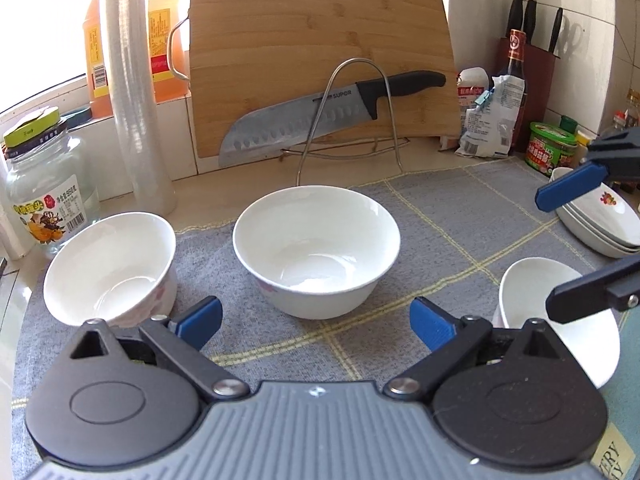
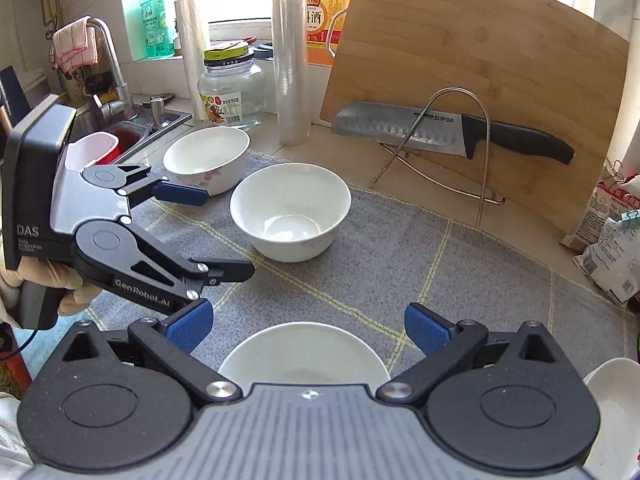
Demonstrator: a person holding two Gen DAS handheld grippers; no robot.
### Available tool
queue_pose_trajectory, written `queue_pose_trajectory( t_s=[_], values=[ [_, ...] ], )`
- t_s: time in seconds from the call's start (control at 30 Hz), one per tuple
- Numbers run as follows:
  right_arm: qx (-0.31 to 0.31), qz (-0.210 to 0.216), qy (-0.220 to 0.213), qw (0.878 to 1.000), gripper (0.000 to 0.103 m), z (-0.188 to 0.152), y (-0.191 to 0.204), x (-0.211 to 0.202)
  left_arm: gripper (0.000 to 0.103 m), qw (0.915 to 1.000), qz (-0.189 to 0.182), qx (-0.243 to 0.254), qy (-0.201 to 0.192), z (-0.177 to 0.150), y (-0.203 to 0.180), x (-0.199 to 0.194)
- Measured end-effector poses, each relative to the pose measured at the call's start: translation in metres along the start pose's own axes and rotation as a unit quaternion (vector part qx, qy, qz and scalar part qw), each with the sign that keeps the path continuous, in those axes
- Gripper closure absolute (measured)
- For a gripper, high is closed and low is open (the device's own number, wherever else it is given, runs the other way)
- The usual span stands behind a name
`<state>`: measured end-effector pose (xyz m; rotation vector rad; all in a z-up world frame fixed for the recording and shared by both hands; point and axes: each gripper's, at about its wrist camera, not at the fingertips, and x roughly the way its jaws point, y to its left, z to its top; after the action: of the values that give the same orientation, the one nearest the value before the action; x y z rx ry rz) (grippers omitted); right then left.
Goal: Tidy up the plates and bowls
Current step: 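Move the right gripper to the rim of the white bowl by the knife board, then close the right gripper on the rim of the white bowl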
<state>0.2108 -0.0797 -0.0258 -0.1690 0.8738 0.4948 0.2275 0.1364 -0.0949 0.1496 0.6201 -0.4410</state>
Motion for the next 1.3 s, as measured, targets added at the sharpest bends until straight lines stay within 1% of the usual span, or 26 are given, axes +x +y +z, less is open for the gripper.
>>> queue_pose_trajectory(
  t_s=[0.17,0.27,0.4,0.77,0.97,1.2,1.3],
  values=[
    [0.009,0.014,0.013,1.0,0.0,0.015,-0.007,0.016,0.004,0.9999,0.001,0.014,-0.004,0.001,-0.004,0.012],
    [0.01,0.03,0.021,0.999,0.0,0.025,-0.009,0.025,0.004,0.9998,-0.004,0.019,-0.009,0.002,-0.004,0.016],
    [0.004,0.044,0.031,0.999,0.0,0.037,-0.01,0.038,0.004,0.9995,0.004,0.029,-0.013,0.003,-0.005,0.019],
    [0.003,0.075,0.044,0.996,0.0,0.07,-0.018,0.076,0.004,0.9996,0.008,0.025,-0.008,0.004,0.0,0.029],
    [0.006,0.086,0.057,0.995,0.003,0.078,-0.022,0.098,0.004,0.9997,0.003,0.024,-0.005,0.006,0.003,0.031],
    [0.007,0.093,0.061,0.994,0.004,0.085,-0.026,0.112,0.004,0.9995,0.0,0.03,-0.01,0.008,0.001,0.033],
    [0.011,0.094,0.064,0.993,0.007,0.085,-0.028,0.118,0.005,0.9995,-0.004,0.028,-0.013,0.009,0.001,0.032]
  ],
)
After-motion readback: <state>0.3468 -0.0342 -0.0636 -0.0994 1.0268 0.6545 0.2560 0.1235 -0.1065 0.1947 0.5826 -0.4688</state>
